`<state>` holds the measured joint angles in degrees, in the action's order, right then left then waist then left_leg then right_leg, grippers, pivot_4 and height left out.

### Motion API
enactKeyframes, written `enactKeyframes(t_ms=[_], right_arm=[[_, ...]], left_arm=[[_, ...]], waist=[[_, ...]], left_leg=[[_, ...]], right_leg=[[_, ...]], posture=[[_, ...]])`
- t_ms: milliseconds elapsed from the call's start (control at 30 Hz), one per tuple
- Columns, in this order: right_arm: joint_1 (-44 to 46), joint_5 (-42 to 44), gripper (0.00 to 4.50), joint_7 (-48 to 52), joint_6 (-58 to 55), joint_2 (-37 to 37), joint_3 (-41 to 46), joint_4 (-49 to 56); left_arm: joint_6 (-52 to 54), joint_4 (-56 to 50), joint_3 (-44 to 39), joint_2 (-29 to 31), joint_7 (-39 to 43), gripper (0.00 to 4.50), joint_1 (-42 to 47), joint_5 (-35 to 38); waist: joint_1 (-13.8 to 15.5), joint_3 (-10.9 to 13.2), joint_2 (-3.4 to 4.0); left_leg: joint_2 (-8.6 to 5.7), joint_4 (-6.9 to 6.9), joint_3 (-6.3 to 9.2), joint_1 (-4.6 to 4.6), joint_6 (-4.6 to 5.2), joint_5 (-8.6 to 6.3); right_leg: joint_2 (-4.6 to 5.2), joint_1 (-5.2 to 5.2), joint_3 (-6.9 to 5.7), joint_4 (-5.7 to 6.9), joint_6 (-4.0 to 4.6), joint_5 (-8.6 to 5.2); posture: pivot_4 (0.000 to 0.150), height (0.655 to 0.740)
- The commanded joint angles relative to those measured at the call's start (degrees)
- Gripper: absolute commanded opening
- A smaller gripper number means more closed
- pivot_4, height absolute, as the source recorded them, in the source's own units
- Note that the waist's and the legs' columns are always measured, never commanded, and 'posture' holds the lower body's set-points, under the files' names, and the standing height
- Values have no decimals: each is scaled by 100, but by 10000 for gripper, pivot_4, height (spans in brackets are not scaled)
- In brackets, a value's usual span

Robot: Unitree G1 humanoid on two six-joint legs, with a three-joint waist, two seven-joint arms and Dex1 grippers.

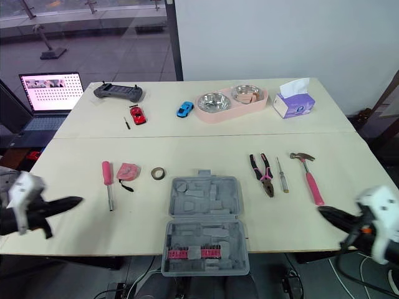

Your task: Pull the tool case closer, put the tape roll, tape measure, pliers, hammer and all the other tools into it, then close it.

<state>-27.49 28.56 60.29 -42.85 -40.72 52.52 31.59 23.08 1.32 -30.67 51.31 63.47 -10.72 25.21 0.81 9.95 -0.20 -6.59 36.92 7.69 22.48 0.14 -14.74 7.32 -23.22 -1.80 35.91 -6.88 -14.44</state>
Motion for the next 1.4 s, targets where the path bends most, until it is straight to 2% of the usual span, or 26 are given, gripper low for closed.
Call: enactKeyframes(t_ms=[33, 167, 200, 233, 267, 300, 333, 533, 667, 767, 933, 1033, 1100, 1167, 1267, 1400], right_arm=[[-255, 249, 7996, 114, 247, 49, 756, -564], [-565, 136, 28402, 275, 871, 18, 950, -1301], [-670, -79, 32435, 296, 1217, 38, 817, -1552], [-716, -236, 35359, 284, 1482, 51, 715, -1777], [-732, -357, 37754, 263, 1725, 55, 628, -1984], [-731, -440, 42251, 255, 1946, 46, 535, -2173], [-713, -478, 44874, 243, 2117, 37, 456, -2321], [-610, -513, 44874, 71, 2640, 15, 161, -2708], [-589, -397, 44874, -77, 2612, 28, 44, -2508], [-589, -158, 44874, -228, 2309, 56, -37, -2002], [-460, 630, 44874, -503, 1271, -193, -344, -438], [263, 1170, 44874, -899, 667, -566, -1055, 473], [909, 1235, 44874, -1164, 426, -780, -1714, 718], [1598, 1199, 44874, -1316, 306, -918, -2424, 778], [2711, 792, 44874, -1283, 419, -998, -3654, 475], [3871, 154, 44874, -873, 757, -1022, -4932, -212]], left_arm=[[-516, 1073, -521, 261, -18, 8674, -72, -187], [-947, 2048, -690, 451, 59, 29330, -68, -278], [-1108, 2448, -708, 511, 16, 30126, -13, -342], [-1262, 2785, -700, 557, -25, 35922, 29, -415], [-1416, 3087, -673, 590, -66, 37063, 70, -485], [-1594, 3347, -619, 609, -92, 41331, 122, -545], [-1730, 3501, -559, 611, -98, 44608, 167, -576], [-1973, 3629, -343, 448, -88, 44608, 367, -558], [-1963, 3527, -198, 316, -65, 44608, 467, -535], [-1873, 3227, -30, 252, 0, 44608, 478, -533], [-1190, 2154, 296, -68, -282, 44608, 897, -311], [-1661, 1713, 677, -450, -436, 44608, 1582, -408], [-1916, 1658, 1125, -520, -32, 44608, 1952, -516], [-1620, 1720, 1682, -453, 549, 44608, 2372, -520], [-1728, 2441, 2738, -482, 1603, 44608, 3452, -953], [-3164, 4257, 3826, -902, 2196, 44608, 5093, -2010]], waist=[[-10, 0, 0], [-3, -1, -1], [-2, -2, -5], [6, -7, -14], [6, -11, -22], [1, -12, -21], [0, -11, -17], [-3, -10, -11], [-4, -12, -8], [-5, -13, -9], [1, -13, -4], [4, -12, -7], [4, -14, -21], [2, -15, -25], [-3, -14, -26], [3, -11, -33]], left_leg=[[1, -1, -5, 0, 0, 0], [3, -45, -18, -4, 0, 0], [3, -48, -19, -4, 0, 0], [3, -61, -22, -3, 1, 0], [4, -69, -23, -5, 0, 0], [7, -77, -23, -6, 0, 1], [5, -83, -24, -7, 1, 1], [7, -79, -31, -8, 0, 0], [7, -75, -32, -11, -1, 1], [8, -77, -32, -11, 1, 2], [10, -71, -32, -10, 1, 2], [10, -61, -31, -11, -5, 7], [13, -50, -31, -8, -11, 11], [16, -42, -30, -8, -8, 17], [13, -45, -31, 0, 4, 23], [14, -43, -28, 2, 5, 24]], right_leg=[[0, -1, 3, -1, 3, -2], [5, -5, 6, -53, 23, 12], [5, -6, 6, -55, 27, 15], [8, -10, 7, -62, 33, 20], [8, -13, 5, -63, 34, 20], [5, -16, 3, -64, 33, 21], [6, -20, 3, -65, 29, 20], [9, -13, 5, -66, 31, 20], [10, -9, 7, -65, 30, 19], [8, -13, 7, -62, 32, 23], [7, -12, 7, -55, 30, 25], [5, -7, 7, -53, 34, 31], [1, -6, 5, -53, 37, 44], [-5, -4, 3, -54, 27, 54], [-10, -13, 2, -57, 24, 56], [-29, -15, -6, -53, 15, 62]], posture=[[1500, 7400], [1500, 7400], [1500, 7400], [1500, 7400], [1500, 7400], [1500, 7400], [1500, 7400], [1500, 7400], [1500, 7400], [1500, 7400], [1500, 7400], [1500, 7400], [1500, 7400], [1500, 7400], [1500, 7400], [1500, 7400]])
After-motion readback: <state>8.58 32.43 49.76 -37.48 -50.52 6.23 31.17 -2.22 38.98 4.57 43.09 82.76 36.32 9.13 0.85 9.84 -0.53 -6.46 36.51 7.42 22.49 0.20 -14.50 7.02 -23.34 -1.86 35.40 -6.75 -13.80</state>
